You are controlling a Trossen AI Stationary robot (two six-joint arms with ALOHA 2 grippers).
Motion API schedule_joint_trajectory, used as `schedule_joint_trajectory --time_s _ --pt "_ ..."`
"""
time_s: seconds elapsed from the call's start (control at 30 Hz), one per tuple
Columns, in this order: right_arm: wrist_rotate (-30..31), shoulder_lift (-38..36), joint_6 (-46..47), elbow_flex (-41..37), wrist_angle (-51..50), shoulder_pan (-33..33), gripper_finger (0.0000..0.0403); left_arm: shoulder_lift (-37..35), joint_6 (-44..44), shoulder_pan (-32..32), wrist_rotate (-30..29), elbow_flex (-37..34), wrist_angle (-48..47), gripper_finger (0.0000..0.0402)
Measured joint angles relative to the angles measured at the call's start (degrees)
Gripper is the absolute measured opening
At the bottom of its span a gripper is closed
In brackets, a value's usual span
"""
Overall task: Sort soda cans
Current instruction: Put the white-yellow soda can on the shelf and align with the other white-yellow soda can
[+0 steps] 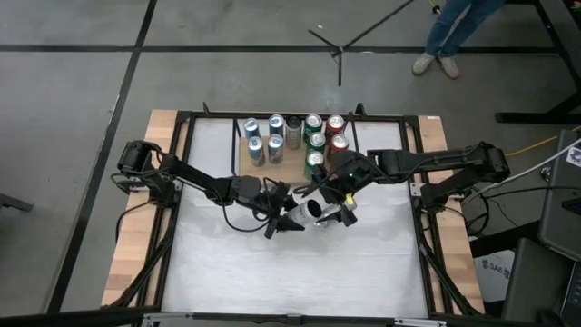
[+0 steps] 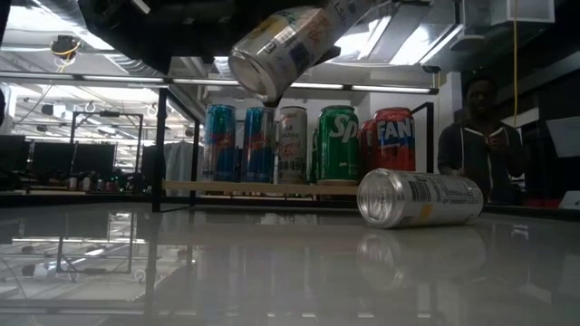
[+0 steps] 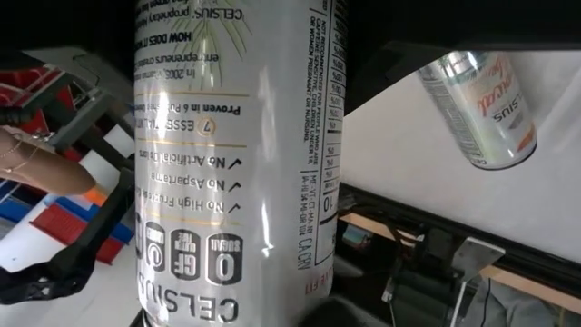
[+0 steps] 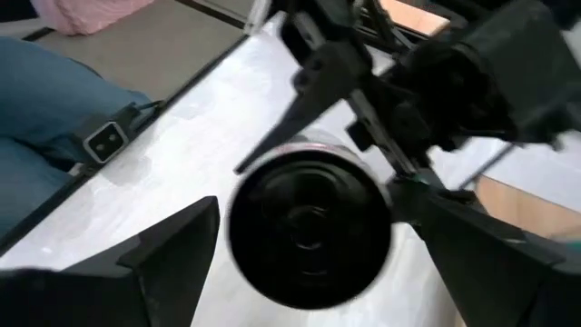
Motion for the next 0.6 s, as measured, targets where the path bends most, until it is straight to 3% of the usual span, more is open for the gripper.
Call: schedule_joint_trajectory --time_s 0.13,0.6 --pt "-2.6 0.0 -1.3 0.0 1.0 0.0 0.0366 0.0 -0.3 0.1 0.0 0.0 0.5 0.0234" --pt "-2.6 0.0 -0.9 0.0 2.1 0.0 0.0366 0.0 -4.8 0.8 1.7 0.0 3.3 0.0234"
